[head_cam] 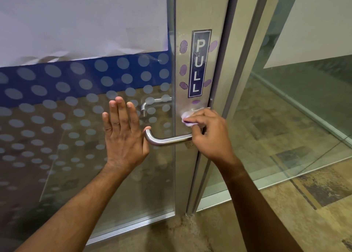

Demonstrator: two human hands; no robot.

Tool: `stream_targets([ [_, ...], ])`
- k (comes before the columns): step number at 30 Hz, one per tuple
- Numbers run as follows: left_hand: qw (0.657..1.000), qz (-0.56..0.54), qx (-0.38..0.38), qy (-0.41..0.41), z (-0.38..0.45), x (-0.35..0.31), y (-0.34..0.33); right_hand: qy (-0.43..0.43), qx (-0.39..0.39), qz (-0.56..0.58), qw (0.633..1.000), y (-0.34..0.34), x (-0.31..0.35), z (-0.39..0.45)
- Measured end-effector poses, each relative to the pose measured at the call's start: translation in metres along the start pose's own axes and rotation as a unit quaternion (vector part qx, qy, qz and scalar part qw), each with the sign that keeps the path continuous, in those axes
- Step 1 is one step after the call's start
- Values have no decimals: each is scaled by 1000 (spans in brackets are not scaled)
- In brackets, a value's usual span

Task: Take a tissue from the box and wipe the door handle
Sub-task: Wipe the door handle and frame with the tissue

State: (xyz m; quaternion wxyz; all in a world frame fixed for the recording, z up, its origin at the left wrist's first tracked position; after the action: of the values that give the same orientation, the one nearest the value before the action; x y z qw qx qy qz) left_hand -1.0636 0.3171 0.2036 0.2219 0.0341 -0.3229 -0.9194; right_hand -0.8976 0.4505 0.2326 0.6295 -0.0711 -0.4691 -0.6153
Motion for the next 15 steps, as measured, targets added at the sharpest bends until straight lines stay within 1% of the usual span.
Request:
stream_targets([
  [2,1000,3,3,0,-1,0,0,21,37,-102,994,-5,10,2],
  [3,1000,5,3,1,-1,-1,0,19,38,-120,992,-4,12,1],
  [4,1000,6,3,1,-1,-1,1,8,27,-118,993,-1,13,1],
  [6,1000,8,8,1,-1,-1,1,-43,-11,-83,996,8,9,1],
  [8,1000,9,16,3,-1,-1,2,-84,-26,-63,994,9,6,2],
  [9,1000,11,19,4,-1,-1,2,-82,-25,-72,994,7,9,1],
  [12,1000,12,23,4,0,-1,2,-27,11,-143,989,-5,20,-2],
  [13,1000,10,22,4,0,-1,3,-26,19,-136,990,-4,20,-2],
  [14,1000,9,20,6,1,-2,4,-41,16,-102,994,-1,17,-1],
  [15,1000,8,18,9,1,-3,6,-66,-4,-47,997,6,13,-1],
])
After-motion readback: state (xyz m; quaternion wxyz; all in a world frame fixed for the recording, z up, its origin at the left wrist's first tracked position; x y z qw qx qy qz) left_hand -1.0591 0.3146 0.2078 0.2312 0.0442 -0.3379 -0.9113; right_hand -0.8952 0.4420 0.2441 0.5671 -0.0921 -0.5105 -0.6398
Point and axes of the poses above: each hand's wrist, its own z-axis towards the middle knuckle, its own y-axis out of the back of the hand, x = y × z, the point moved 6 cm from there along z, towards the middle knuckle, and after that the axes turned 3 degrees about -y, right-handed, at the moved point
